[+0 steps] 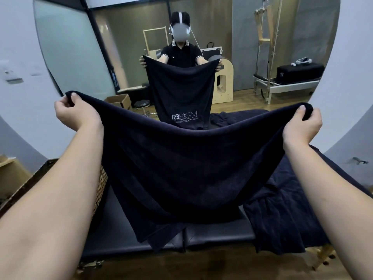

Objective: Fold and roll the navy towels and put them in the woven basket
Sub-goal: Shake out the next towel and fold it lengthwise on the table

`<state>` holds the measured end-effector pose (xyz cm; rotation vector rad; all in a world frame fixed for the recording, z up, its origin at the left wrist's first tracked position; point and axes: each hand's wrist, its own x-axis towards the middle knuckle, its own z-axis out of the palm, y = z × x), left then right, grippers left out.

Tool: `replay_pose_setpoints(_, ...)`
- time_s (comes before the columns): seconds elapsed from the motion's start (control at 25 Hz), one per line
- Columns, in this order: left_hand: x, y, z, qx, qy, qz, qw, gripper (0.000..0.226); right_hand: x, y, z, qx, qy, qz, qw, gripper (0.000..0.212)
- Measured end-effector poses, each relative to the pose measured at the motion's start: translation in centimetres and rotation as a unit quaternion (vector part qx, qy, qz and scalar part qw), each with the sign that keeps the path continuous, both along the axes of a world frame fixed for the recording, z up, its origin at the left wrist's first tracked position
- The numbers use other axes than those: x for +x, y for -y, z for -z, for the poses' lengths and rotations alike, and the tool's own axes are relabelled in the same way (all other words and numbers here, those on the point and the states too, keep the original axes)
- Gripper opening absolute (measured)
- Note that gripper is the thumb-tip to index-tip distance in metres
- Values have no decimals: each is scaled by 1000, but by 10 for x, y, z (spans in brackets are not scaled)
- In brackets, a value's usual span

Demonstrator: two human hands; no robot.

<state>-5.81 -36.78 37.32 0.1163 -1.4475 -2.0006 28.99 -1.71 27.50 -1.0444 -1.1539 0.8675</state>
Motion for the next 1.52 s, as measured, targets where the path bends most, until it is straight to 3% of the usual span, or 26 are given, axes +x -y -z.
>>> replay_pose_setpoints(0.16, -2, -3, 5, -23, 23, -13, 999, 10, 3, -12, 6, -3, -2, 0, 1000, 19)
replay_pose_setpoints(0.44, 10, -11, 27, -147, 75, -47, 985, 12, 1, -29, 22, -43, 3, 11, 999, 27)
replay_pose_setpoints(0.76, -5, -22, 53, -250, 162, -76, 952, 13, -19, -36, 32, -62, 25, 1, 998, 24)
replay_pose_setpoints(0.96, -30, -33, 79, -261, 154, -73, 950, 21, -37, -42, 48, -90, 38, -8, 995, 28)
replay_pose_setpoints(1.12, -67, -44, 110, -253, 127, 3, 959, 17, -58, -63, 65, -105, 59, -36, 992, 26)
replay_pose_setpoints(1.28, -132, -50, 156, -306, 193, 80, 929, 21, -90, -105, 91, -125, 182, -72, 973, 29)
replay_pose_setpoints(1.4, -183, -57, 202, -317, 263, 112, 904, 30, -113, -133, 116, -142, 321, -98, 931, 41)
replay_pose_setpoints(1.52, -221, -76, 248, -314, 339, 177, 869, 22, -140, -159, 154, -176, 380, -111, 901, 46)
